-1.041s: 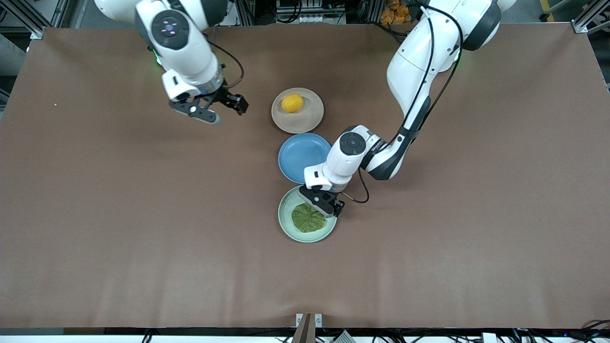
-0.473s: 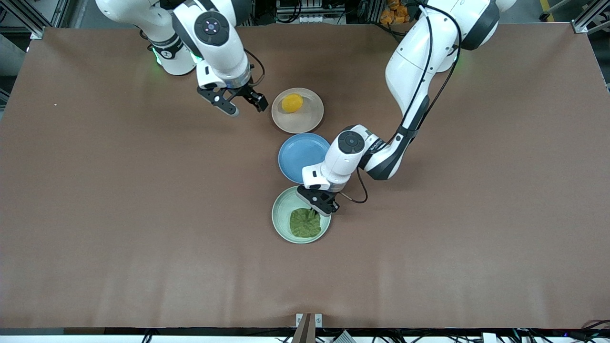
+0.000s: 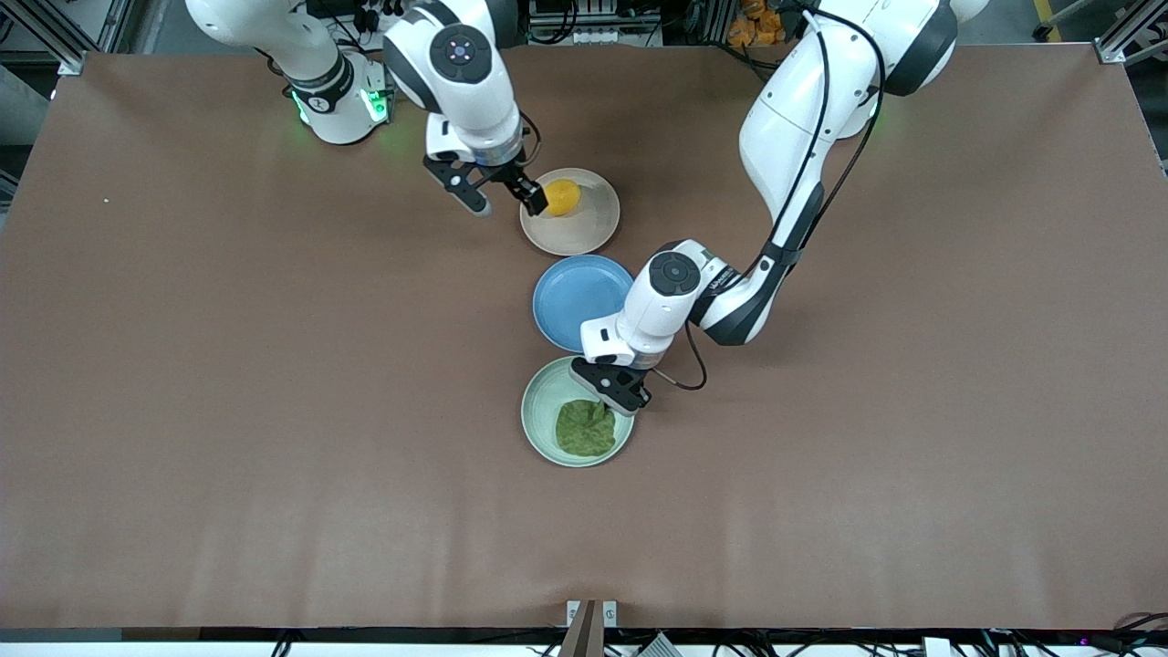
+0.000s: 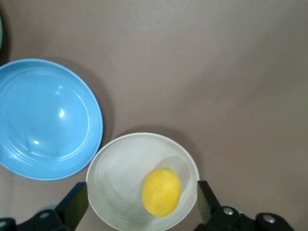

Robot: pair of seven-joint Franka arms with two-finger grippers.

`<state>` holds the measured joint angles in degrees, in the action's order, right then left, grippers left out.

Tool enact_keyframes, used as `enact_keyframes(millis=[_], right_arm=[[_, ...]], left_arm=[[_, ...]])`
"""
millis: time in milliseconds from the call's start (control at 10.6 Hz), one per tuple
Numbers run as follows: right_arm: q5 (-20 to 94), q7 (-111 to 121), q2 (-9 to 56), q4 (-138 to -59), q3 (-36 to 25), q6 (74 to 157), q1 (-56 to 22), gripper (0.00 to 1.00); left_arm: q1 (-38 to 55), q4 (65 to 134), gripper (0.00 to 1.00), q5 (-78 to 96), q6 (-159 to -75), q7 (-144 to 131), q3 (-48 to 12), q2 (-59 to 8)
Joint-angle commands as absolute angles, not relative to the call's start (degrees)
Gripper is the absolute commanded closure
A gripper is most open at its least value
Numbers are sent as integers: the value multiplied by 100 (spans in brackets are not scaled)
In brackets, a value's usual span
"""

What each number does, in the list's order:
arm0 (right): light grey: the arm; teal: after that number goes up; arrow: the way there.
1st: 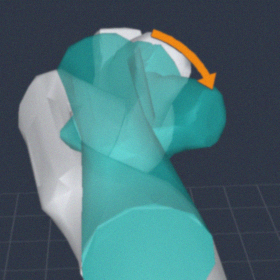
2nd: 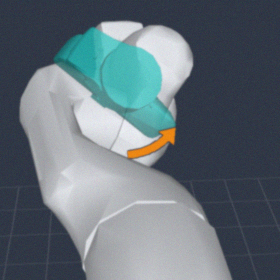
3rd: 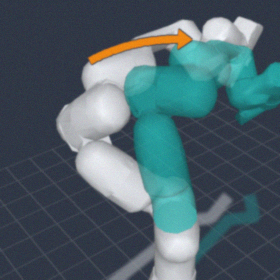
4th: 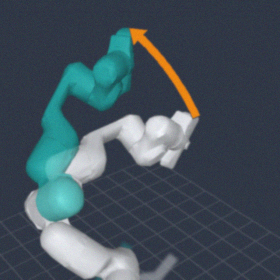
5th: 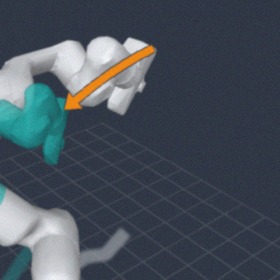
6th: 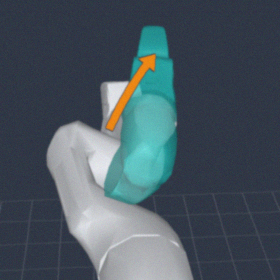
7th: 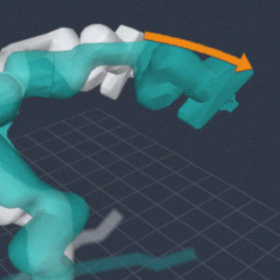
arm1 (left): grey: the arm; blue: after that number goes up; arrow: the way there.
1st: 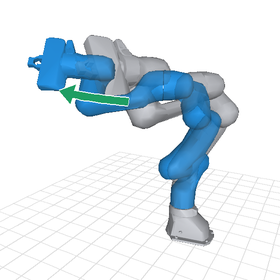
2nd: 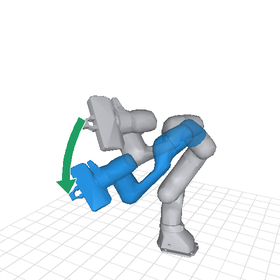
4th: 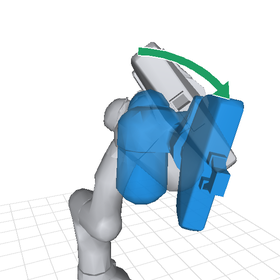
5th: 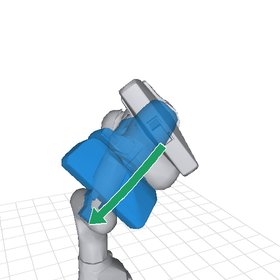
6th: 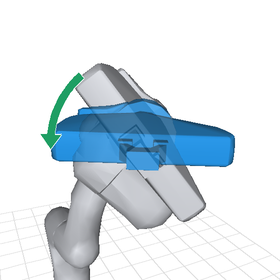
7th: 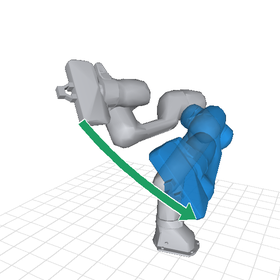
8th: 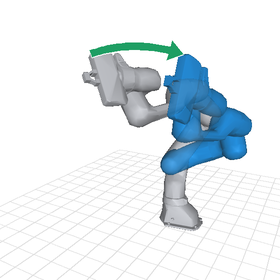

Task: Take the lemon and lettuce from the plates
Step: 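Lift the lettuce off the plate with the left gripper and carry it aside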

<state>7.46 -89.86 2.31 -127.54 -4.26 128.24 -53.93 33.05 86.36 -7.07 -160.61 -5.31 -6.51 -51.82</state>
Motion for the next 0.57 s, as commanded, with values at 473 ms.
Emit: enact_keyframes(millis=[473], right_arm=[[800,-10248,1220,-12964,-475,14036,-6292,0]], left_arm=[[3077,9088,100,-861,-15324,-694,-457,-4468]])
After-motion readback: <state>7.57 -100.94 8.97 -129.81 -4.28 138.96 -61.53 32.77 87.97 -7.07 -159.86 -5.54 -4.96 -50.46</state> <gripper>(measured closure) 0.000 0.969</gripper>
